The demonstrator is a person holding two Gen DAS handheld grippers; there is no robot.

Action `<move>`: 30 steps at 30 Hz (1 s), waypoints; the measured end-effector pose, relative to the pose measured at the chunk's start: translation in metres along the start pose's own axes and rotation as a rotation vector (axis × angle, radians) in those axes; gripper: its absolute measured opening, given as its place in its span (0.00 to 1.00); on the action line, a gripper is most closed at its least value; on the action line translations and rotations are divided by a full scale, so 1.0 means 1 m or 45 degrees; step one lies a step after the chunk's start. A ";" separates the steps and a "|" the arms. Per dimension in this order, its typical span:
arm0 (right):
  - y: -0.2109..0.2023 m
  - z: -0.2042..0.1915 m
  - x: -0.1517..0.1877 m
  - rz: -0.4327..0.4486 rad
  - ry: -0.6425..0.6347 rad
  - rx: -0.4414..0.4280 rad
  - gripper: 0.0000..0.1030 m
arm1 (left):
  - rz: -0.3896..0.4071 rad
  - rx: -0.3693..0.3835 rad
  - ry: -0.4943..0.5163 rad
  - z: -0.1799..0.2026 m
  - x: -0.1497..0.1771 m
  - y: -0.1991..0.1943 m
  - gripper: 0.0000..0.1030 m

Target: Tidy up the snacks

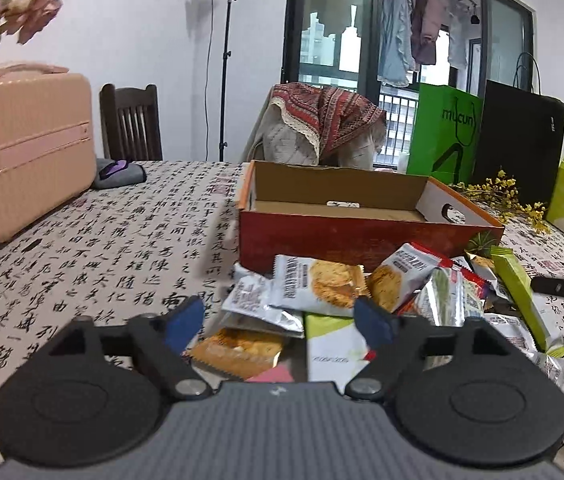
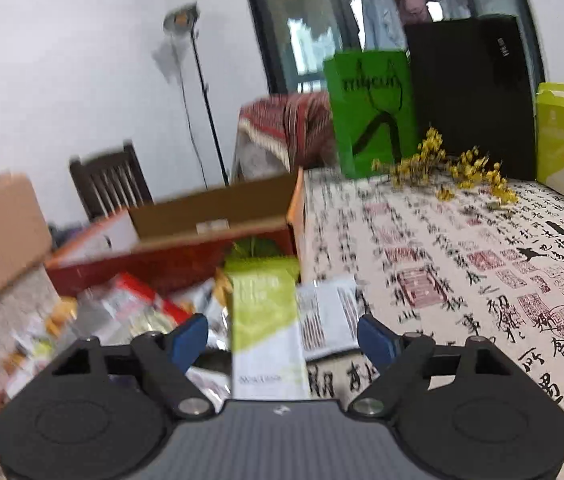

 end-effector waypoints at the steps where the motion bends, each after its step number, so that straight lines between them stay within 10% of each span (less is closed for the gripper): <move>1: 0.004 -0.002 0.002 -0.031 -0.018 -0.002 0.79 | 0.000 -0.001 0.002 -0.001 0.000 -0.001 0.86; 6: 0.025 -0.012 0.005 -0.129 -0.072 -0.039 0.64 | -0.004 0.018 0.028 -0.005 0.002 -0.007 1.00; 8: 0.027 -0.014 0.003 -0.139 -0.071 -0.063 0.38 | -0.021 0.026 0.060 -0.005 0.004 -0.009 1.00; 23: -0.016 -0.012 0.003 0.007 -0.019 -0.039 0.37 | -0.289 0.091 0.422 -0.022 0.046 0.008 1.00; 30: -0.023 -0.018 0.006 0.022 -0.013 -0.046 0.37 | -0.400 0.204 0.359 -0.038 0.031 0.032 1.00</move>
Point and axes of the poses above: each gripper's, at about its wrist camera, not at the fingertips, and y roughly the way its jaws point, z to its right, x to its underside, the point moved 4 cm from there along y, roughly the way its jaws point, and after that the axes turned 15 degrees about -y, right-handed, at the moved point
